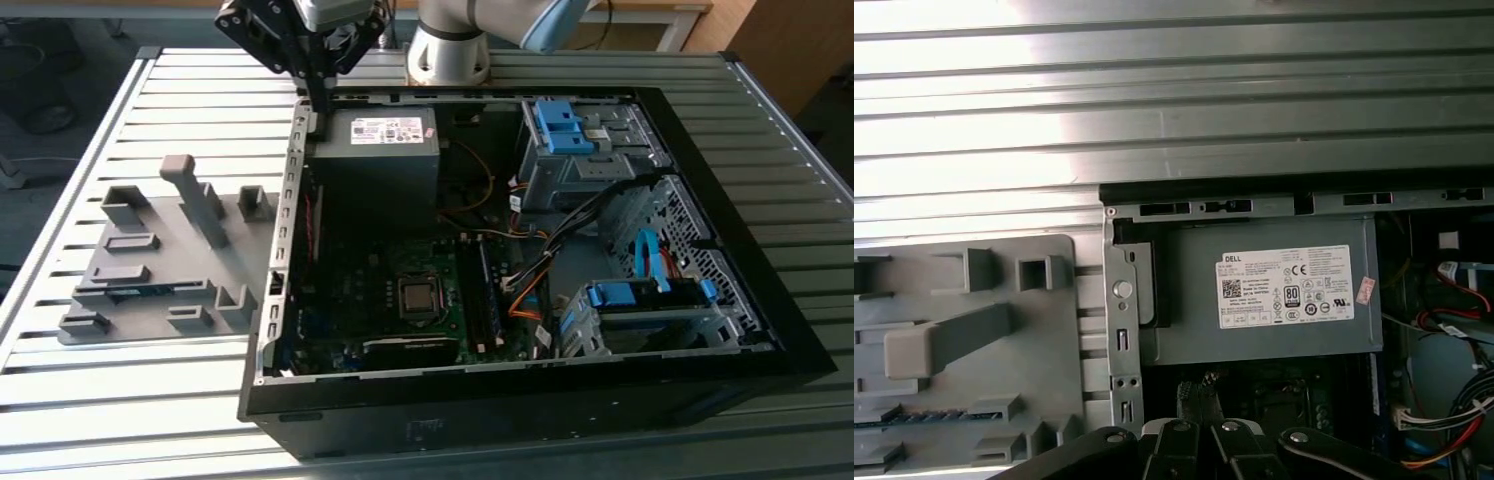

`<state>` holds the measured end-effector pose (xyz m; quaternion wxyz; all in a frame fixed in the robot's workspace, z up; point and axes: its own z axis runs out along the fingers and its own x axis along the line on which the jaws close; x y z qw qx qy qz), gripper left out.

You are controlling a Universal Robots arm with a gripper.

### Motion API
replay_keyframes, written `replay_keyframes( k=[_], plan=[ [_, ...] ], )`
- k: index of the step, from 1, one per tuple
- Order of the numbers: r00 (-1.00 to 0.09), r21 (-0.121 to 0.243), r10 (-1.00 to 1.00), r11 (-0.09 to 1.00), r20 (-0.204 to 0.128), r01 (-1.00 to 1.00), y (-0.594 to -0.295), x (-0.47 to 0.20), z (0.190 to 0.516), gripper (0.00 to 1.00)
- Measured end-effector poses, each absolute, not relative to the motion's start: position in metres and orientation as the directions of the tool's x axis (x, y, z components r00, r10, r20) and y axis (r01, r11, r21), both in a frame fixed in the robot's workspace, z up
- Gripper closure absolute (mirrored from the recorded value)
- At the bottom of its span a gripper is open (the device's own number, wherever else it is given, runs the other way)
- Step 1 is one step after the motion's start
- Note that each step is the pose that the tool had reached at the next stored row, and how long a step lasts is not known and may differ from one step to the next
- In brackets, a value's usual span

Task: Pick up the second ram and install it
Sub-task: 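Reach for the second ram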

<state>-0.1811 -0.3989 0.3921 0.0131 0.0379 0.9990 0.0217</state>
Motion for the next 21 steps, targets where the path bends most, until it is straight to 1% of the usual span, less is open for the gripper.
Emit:
replay_keyframes(
  k=[21],
  plan=[
    [-0.997, 0.044, 0.076, 0.996, -0.024, 0.075, -0.3989, -0.1878, 0.3921, 0.89]
  ],
)
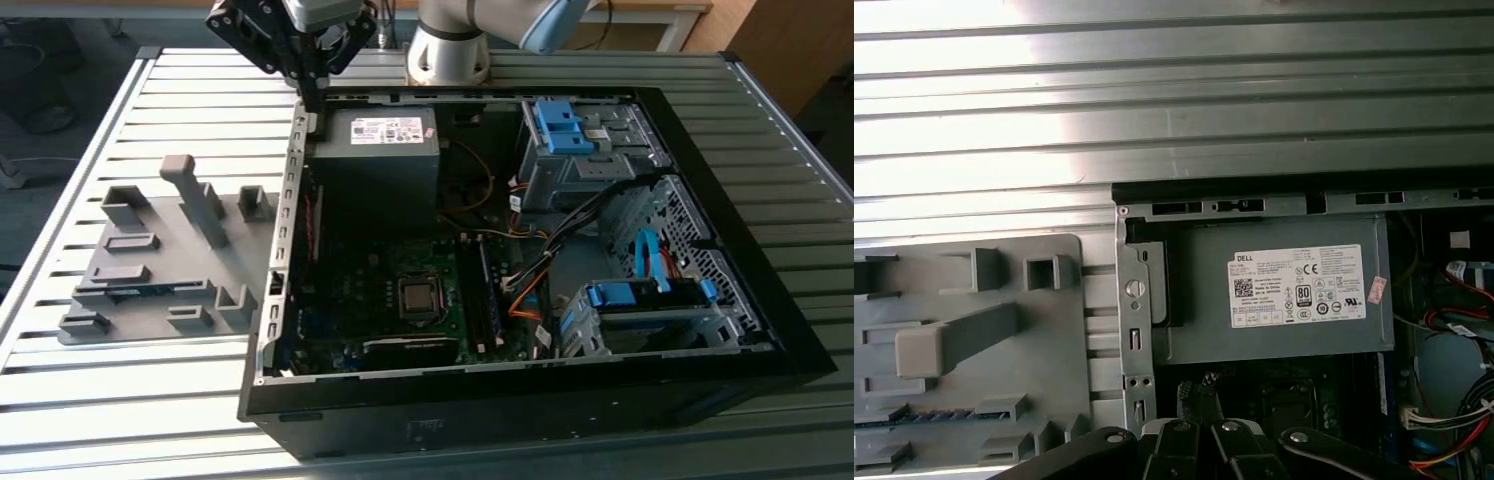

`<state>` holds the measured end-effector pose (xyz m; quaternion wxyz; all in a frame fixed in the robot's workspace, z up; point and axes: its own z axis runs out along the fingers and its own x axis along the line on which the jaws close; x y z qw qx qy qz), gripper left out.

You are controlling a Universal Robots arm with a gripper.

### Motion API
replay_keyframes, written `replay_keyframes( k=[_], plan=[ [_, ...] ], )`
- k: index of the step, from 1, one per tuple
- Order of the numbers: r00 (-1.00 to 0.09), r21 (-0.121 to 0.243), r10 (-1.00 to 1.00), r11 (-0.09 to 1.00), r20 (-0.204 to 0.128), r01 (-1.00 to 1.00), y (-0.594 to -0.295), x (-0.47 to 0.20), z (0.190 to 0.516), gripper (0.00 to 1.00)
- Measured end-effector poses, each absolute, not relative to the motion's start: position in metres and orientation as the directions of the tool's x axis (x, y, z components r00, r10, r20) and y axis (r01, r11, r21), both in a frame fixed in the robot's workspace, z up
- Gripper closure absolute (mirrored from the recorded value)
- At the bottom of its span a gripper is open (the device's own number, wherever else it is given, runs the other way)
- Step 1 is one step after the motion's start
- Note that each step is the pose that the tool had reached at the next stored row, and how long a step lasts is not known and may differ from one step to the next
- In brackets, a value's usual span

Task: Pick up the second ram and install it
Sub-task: 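Reach for the second ram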

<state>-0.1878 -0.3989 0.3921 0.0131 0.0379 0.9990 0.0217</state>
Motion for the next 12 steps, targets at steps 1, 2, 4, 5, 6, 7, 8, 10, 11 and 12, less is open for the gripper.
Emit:
replay_keyframes(
  k=[1, 2, 4, 5, 6, 7, 8, 10, 11, 12],
  plan=[
    [-0.997, 0.044, 0.076, 0.996, -0.024, 0.075, -0.3989, -0.1882, 0.3921, 0.89],
    [-0.997, 0.044, 0.076, 0.996, -0.025, 0.075, -0.3989, -0.1886, 0.3920, 0.89],
    [-0.997, 0.044, 0.076, 0.996, -0.024, 0.075, -0.3989, -0.1893, 0.3920, 0.89],
    [-0.997, 0.044, 0.076, 0.996, -0.024, 0.075, -0.3989, -0.1897, 0.3920, 0.89],
    [-0.997, 0.044, 0.076, 0.996, -0.024, 0.075, -0.3989, -0.1901, 0.3920, 0.89],
    [-0.997, 0.044, 0.076, 0.996, -0.024, 0.075, -0.3990, -0.1905, 0.3920, 0.89],
    [-0.997, 0.044, 0.076, 0.996, -0.024, 0.075, -0.3989, -0.1909, 0.3920, 0.89],
    [-0.997, 0.044, 0.076, 0.996, -0.025, 0.075, -0.3989, -0.1918, 0.3919, 0.89],
    [-0.997, 0.044, 0.076, 0.996, -0.024, 0.075, -0.3989, -0.1922, 0.3920, 0.89],
    [-0.997, 0.044, 0.076, 0.996, -0.024, 0.075, -0.3989, -0.1925, 0.3919, 0.89]
  ],
)
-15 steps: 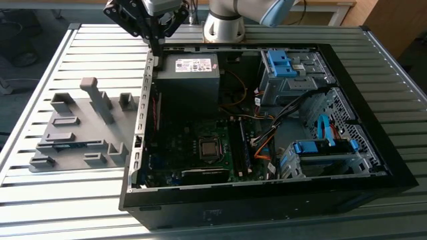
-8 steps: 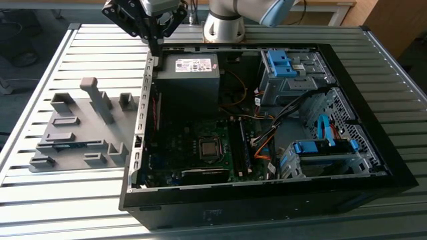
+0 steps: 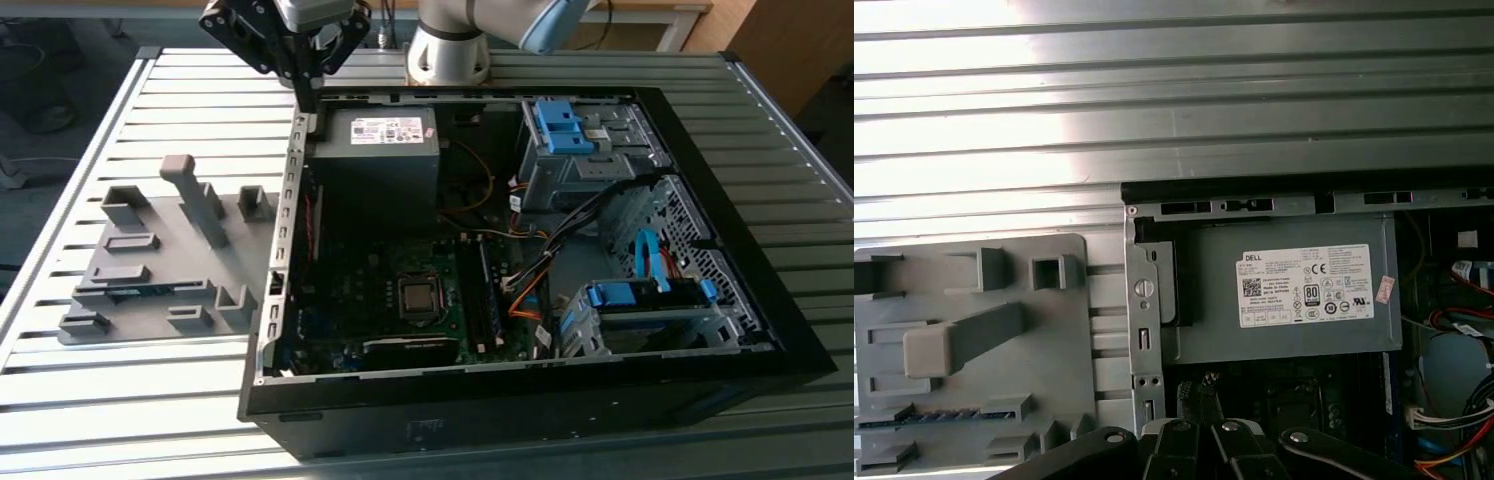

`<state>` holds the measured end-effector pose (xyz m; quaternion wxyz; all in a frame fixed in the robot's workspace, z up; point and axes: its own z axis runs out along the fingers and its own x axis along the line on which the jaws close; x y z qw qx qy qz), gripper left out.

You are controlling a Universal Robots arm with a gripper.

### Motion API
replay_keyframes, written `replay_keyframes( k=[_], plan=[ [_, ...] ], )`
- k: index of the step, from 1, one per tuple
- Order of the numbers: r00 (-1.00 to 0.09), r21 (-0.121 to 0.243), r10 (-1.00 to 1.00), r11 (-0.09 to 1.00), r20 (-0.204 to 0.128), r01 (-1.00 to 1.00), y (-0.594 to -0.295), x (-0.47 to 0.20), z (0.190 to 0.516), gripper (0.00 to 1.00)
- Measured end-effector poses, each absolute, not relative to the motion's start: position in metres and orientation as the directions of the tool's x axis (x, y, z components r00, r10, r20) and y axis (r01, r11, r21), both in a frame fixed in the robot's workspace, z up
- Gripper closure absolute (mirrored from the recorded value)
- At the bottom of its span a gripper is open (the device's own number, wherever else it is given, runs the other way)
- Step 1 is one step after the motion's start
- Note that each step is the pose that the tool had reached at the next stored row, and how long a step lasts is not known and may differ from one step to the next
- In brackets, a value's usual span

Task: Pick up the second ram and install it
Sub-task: 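Reach for the second ram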

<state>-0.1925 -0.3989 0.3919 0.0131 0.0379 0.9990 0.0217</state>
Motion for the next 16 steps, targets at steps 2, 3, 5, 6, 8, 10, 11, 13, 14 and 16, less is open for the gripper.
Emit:
replay_keyframes(
  k=[2, 3, 5, 6, 8, 10, 11, 13, 14, 16],
  plan=[
    [-0.997, 0.044, 0.076, 0.996, -0.024, 0.075, -0.3989, -0.1932, 0.3919, 0.89],
    [-0.997, 0.044, 0.076, 0.996, -0.024, 0.075, -0.3989, -0.1935, 0.3919, 0.89],
    [-0.997, 0.044, 0.076, 0.996, -0.024, 0.075, -0.3989, -0.1942, 0.3919, 0.89],
    [-0.997, 0.044, 0.076, 0.996, -0.024, 0.075, -0.3989, -0.1944, 0.3919, 0.89],
    [-0.997, 0.044, 0.076, 0.996, -0.024, 0.075, -0.3989, -0.1950, 0.3919, 0.89],
    [-0.997, 0.044, 0.076, 0.996, -0.024, 0.075, -0.3989, -0.1955, 0.3919, 0.89],
    [-0.997, 0.044, 0.076, 0.996, -0.024, 0.075, -0.3989, -0.1958, 0.3918, 0.89],
    [-0.997, 0.044, 0.076, 0.996, -0.024, 0.075, -0.3989, -0.1965, 0.3918, 0.89],
    [-0.997, 0.044, 0.076, 0.996, -0.024, 0.075, -0.3989, -0.1967, 0.3918, 0.89],
    [-0.997, 0.044, 0.076, 0.996, -0.024, 0.075, -0.3989, -0.1973, 0.3918, 0.89]
  ],
)
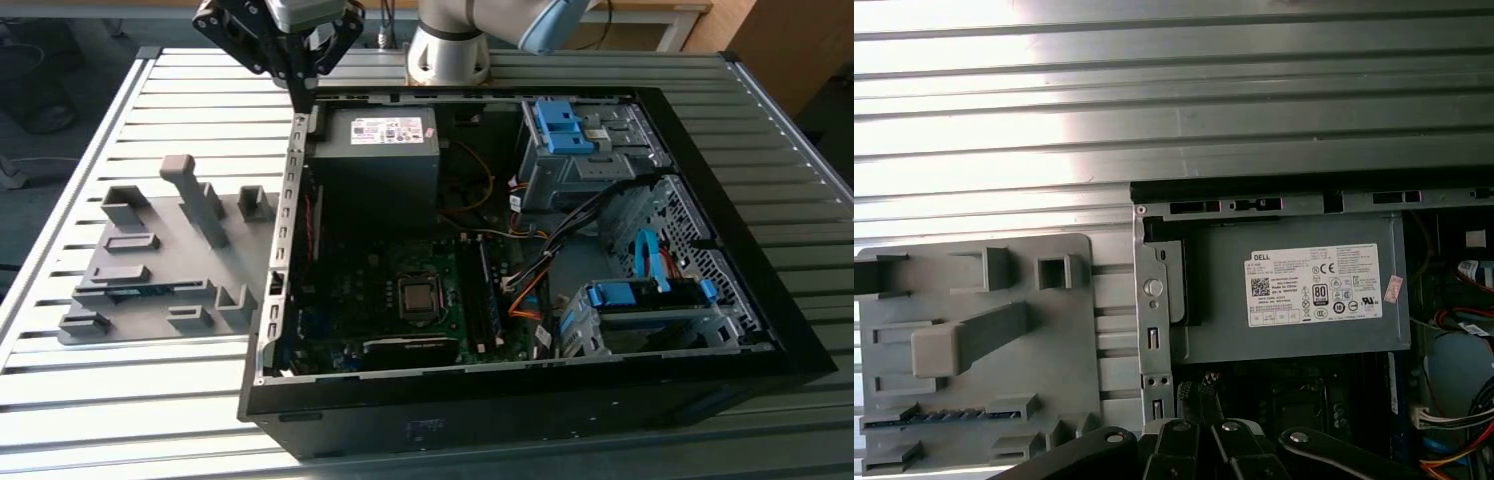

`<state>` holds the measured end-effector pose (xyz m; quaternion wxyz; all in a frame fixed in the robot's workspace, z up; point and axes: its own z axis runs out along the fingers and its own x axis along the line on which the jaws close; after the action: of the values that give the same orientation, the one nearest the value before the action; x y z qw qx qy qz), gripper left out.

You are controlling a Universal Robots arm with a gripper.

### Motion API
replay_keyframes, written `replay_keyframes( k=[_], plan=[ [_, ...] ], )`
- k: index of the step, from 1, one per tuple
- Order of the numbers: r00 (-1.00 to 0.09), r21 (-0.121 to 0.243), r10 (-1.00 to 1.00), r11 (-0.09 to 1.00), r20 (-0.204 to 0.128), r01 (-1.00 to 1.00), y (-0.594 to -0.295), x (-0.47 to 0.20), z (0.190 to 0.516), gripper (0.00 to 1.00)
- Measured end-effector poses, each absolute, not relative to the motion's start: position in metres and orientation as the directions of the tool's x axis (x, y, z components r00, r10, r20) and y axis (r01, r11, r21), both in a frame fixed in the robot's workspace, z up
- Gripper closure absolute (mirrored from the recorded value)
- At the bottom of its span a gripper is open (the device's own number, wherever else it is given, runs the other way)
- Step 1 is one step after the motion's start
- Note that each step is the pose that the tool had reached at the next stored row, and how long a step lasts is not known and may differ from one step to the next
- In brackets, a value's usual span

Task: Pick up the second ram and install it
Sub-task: 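Reach for the second ram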

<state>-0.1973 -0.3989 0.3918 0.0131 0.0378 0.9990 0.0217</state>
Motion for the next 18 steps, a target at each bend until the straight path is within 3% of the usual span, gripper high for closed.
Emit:
replay_keyframes(
  k=[18],
  plan=[
    [-0.997, 0.044, 0.076, 0.996, -0.024, 0.075, -0.3989, -0.2027, 0.3915, 0.89]
  ],
)
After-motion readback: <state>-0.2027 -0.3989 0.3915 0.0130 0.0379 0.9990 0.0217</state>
